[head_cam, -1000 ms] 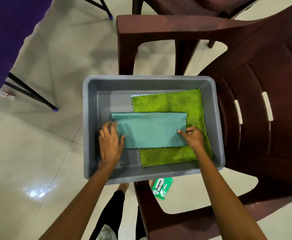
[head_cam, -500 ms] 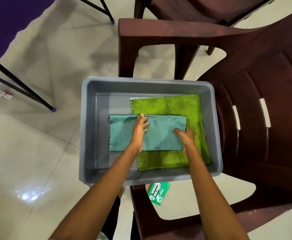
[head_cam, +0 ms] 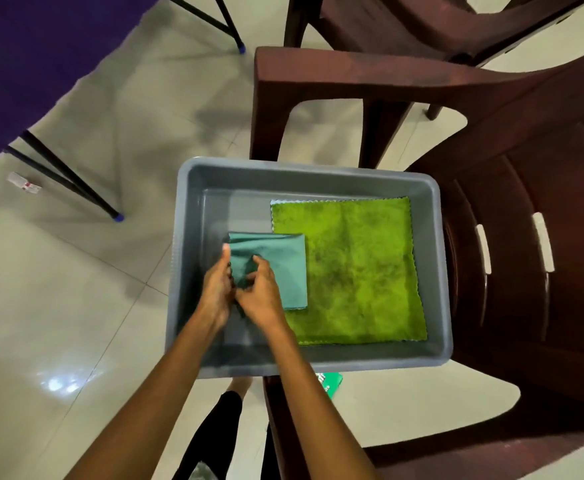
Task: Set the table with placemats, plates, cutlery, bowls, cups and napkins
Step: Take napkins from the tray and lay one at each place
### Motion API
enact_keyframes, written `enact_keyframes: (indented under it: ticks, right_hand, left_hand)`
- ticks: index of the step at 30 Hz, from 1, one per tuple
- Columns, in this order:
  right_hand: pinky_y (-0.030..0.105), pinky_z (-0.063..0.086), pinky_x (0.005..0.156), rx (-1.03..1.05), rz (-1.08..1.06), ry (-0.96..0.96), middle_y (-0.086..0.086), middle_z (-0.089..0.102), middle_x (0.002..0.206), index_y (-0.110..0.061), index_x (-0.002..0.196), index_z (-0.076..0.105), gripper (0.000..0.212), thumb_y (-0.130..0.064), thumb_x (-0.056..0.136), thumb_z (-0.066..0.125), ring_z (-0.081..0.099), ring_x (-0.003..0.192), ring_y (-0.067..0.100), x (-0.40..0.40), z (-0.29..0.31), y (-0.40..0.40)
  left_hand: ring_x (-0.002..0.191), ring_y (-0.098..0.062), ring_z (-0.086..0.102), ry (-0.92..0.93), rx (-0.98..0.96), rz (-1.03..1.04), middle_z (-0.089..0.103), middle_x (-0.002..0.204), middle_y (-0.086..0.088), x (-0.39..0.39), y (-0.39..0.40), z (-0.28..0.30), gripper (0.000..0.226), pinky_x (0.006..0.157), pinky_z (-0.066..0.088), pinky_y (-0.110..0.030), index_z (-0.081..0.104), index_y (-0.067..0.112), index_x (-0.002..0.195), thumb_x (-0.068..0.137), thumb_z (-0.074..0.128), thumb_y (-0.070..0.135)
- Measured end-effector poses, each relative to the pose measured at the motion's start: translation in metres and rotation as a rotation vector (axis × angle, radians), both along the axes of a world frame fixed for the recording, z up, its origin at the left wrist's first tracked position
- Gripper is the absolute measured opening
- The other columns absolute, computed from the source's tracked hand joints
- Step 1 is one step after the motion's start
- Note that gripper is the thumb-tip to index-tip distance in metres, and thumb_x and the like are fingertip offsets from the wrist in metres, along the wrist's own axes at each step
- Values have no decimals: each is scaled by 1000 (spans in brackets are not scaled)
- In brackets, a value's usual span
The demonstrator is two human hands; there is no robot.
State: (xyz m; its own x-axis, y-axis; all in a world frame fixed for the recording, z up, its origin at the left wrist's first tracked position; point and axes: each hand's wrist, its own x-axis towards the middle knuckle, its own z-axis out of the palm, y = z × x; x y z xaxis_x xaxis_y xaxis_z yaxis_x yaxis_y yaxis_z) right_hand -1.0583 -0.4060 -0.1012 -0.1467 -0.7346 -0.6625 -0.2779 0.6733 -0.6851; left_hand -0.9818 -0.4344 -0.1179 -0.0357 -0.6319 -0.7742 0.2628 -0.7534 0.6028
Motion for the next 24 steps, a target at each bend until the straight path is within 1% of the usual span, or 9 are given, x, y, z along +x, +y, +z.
enact_keyframes:
  ticks: [2,5,8,12,16,18,20,22,24]
  right_hand:
    - [36,46,96,-16,-22,-19,14,51,127,-12,143,32,71,-5,79,62,56,104,24,-2,-5,0]
    - [37,49,87,-35,-132,-11,5,57,105,-15,134,43,54,-7,84,61,55,87,15,-18,-8,4]
    - [34,48,78,-97,-222,48,4,54,94,-12,125,49,40,-2,88,57,55,81,16,-42,-10,12]
    - [21,44,79,-116,-190,250,2,51,106,-10,125,51,37,-3,89,56,53,90,13,-70,-16,5]
    - [40,50,83,-4,-99,427,8,53,122,-13,128,46,44,-30,90,61,55,109,28,-81,-32,-6]
    - [36,45,75,119,-97,404,11,58,118,-13,126,44,54,-45,87,61,57,107,31,-81,-37,-10]
    - [34,43,72,169,-118,364,9,62,106,-12,119,49,52,-50,85,62,59,99,29,-82,-40,-13]
    - [31,41,68,138,-199,272,6,61,92,-12,100,57,36,-43,84,66,58,86,24,-81,-43,-17]
    - [34,42,65,49,-278,139,4,60,79,-14,81,55,23,-31,82,70,55,74,21,-79,-43,-17]
  left_hand:
    - [80,-15,63,-210,-95,-86,67,87,-8,3,-4,-10,6,70,52,-26,64,13,90,91,59,17]
    - [58,5,53,-455,-206,-166,61,70,2,1,-17,-17,22,61,44,-17,60,15,74,87,59,-3]
    - [67,-7,53,-543,-193,-151,64,73,-3,-5,-27,-23,6,64,43,-27,65,4,85,87,61,0]
    - [92,-29,64,-723,-164,-253,69,99,-18,-8,-30,-22,23,76,46,-30,66,-4,103,86,66,11]
    - [110,-35,52,-993,-244,-409,57,118,-19,-15,-22,-5,39,88,44,-41,57,8,120,84,67,18]
    - [117,-35,43,-1150,-336,-475,46,128,-18,-15,-12,-3,52,91,41,-46,50,12,129,82,69,21]
    - [111,-34,46,-1239,-529,-490,48,126,-15,-13,-4,-5,43,91,37,-44,54,13,123,82,65,22]
    - [105,-31,52,-1175,-740,-605,55,120,-10,-12,2,-9,30,89,34,-37,61,16,114,87,51,26]
    - [114,-28,53,-1093,-811,-855,56,126,-8,-12,8,-19,43,95,35,-35,60,15,120,91,34,33]
